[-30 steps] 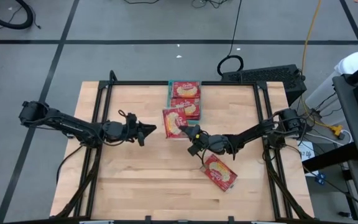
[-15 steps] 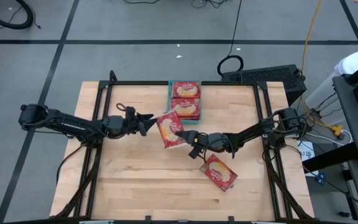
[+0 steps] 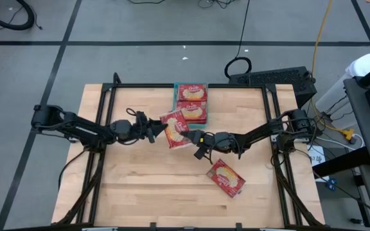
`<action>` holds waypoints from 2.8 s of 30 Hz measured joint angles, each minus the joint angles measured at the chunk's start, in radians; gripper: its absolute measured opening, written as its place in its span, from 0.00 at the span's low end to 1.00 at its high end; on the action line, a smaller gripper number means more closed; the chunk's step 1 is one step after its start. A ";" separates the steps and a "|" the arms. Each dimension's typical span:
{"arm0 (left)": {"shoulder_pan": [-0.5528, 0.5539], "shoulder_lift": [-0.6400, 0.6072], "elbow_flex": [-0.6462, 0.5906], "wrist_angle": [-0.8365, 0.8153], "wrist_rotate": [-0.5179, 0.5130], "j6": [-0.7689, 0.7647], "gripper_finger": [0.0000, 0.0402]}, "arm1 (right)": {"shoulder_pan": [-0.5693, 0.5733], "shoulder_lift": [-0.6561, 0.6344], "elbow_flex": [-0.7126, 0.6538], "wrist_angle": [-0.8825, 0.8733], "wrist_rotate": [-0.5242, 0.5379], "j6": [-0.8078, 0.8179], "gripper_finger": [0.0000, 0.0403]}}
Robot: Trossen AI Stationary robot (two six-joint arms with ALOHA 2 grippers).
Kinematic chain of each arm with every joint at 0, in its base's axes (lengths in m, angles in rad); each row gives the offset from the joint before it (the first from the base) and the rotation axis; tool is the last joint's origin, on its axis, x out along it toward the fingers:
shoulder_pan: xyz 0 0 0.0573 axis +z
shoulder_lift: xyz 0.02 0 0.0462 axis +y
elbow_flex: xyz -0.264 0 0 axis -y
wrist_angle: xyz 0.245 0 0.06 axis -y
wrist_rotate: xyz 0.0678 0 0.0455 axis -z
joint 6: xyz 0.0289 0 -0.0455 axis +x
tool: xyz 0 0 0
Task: Sort popcorn bags into baskets
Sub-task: Put the red popcorn bag into the blue bin
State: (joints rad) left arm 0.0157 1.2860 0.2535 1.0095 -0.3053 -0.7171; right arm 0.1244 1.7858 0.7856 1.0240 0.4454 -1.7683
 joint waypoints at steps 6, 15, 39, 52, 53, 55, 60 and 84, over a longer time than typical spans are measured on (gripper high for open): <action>0.034 0.031 0.000 0.054 0.028 0.061 0.21 | -0.014 -0.001 0.000 -0.025 -0.001 -0.002 0.07; 0.102 -0.009 -0.001 0.111 0.105 0.175 0.04 | -0.014 -0.001 0.000 -0.021 0.062 0.201 0.23; 0.228 -0.363 -0.107 0.214 0.374 0.376 0.00 | -0.011 0.001 0.000 0.155 -0.002 2.043 0.37; 0.146 -0.354 -0.143 0.381 0.191 0.553 0.01 | -0.166 0.001 0.000 0.312 -0.310 2.048 0.37; 0.147 -0.354 -0.143 0.390 0.188 0.557 0.01 | -0.184 0.001 0.000 0.316 -0.331 2.048 0.37; 0.147 -0.351 -0.137 0.407 0.188 0.569 0.01 | -0.214 0.001 0.000 0.315 -0.371 2.044 0.37; 0.159 -0.339 -0.130 0.415 0.188 0.608 0.01 | -0.237 0.001 0.019 0.315 -0.439 1.998 0.37; 0.170 -0.212 -0.047 0.474 0.335 0.762 0.03 | -0.303 0.001 0.217 0.125 -0.608 1.981 0.12</action>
State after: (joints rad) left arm 0.1854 1.0737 0.2070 1.4833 0.0300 0.0451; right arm -0.1790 1.7866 1.0023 1.1494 -0.1622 0.2124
